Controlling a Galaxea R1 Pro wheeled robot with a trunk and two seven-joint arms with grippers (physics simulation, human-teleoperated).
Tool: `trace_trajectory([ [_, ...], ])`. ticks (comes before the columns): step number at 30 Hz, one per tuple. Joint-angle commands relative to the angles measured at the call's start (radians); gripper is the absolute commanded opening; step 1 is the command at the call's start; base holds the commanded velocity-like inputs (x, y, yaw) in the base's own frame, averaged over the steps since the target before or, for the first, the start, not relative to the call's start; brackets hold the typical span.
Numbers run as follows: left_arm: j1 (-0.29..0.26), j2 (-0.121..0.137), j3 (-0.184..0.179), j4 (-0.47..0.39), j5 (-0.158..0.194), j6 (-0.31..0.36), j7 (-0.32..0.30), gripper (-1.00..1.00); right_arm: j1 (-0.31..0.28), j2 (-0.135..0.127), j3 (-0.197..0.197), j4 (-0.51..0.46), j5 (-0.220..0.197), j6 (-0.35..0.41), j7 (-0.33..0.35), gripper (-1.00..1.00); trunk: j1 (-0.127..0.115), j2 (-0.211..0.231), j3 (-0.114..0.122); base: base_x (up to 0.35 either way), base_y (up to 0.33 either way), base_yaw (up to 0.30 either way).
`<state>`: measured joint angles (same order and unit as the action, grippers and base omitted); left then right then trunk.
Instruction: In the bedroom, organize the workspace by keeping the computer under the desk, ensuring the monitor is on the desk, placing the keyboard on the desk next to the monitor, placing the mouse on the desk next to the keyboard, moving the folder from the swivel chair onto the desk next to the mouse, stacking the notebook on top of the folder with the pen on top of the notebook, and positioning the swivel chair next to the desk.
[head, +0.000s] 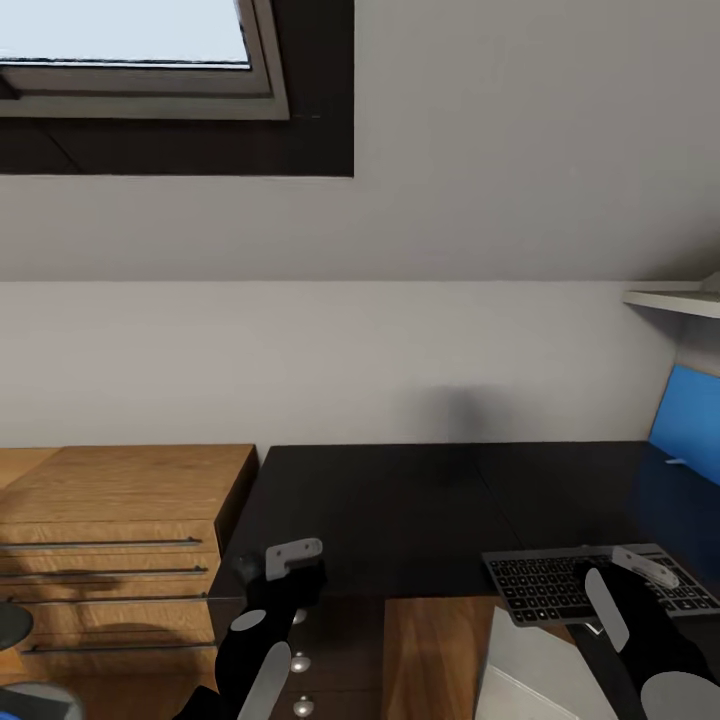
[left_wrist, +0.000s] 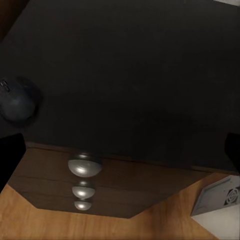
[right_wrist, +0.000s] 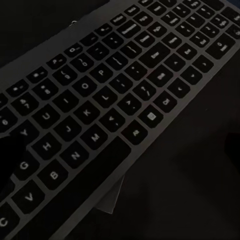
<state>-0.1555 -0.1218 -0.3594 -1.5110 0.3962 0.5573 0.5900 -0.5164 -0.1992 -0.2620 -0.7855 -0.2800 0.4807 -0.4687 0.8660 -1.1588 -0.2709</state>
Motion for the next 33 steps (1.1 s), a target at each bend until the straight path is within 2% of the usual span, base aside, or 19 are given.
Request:
trace_trajectory([
  [1, -0.001, 0.000, -0.001, -0.002, 0.010, 0.001, 0.010, 1.00, -0.001, 0.000, 0.001, -0.001, -0.011, 0.003, -0.006, 1.00, 0.004, -0.008, -0.005, -0.003, -0.001, 0.000],
  [4, -0.001, -0.002, -0.001, -0.002, 0.010, 0.001, 0.011, 1.00, -0.001, 0.000, 0.002, -0.001, -0.013, 0.003, -0.006, 1.00, 0.015, -0.029, -0.014, -0.002, 0.000, 0.000],
  [7, -0.001, -0.004, -0.001, -0.002, 0.010, 0.001, 0.013, 1.00, -0.001, 0.001, 0.003, -0.003, -0.013, 0.003, 0.028, 1.00, 0.027, -0.050, -0.023, 0.000, 0.000, 0.000],
  [15, -0.001, -0.004, -0.001, -0.003, 0.010, 0.001, 0.013, 1.00, -0.001, 0.001, 0.001, -0.007, -0.013, 0.003, 0.053, 1.00, 0.027, -0.050, -0.023, 0.000, 0.000, 0.000],
  [19, -0.001, -0.004, -0.001, -0.003, 0.010, 0.001, 0.013, 1.00, -0.001, 0.001, 0.001, -0.007, -0.013, 0.003, 0.056, 1.00, 0.042, -0.078, -0.036, 0.000, 0.000, 0.000],
  [33, -0.001, -0.004, -0.001, -0.003, 0.010, 0.001, 0.013, 1.00, -0.001, 0.001, 0.000, -0.012, -0.013, 0.003, 0.057, 1.00, 0.042, -0.078, -0.036, 0.000, 0.000, 0.000],
])
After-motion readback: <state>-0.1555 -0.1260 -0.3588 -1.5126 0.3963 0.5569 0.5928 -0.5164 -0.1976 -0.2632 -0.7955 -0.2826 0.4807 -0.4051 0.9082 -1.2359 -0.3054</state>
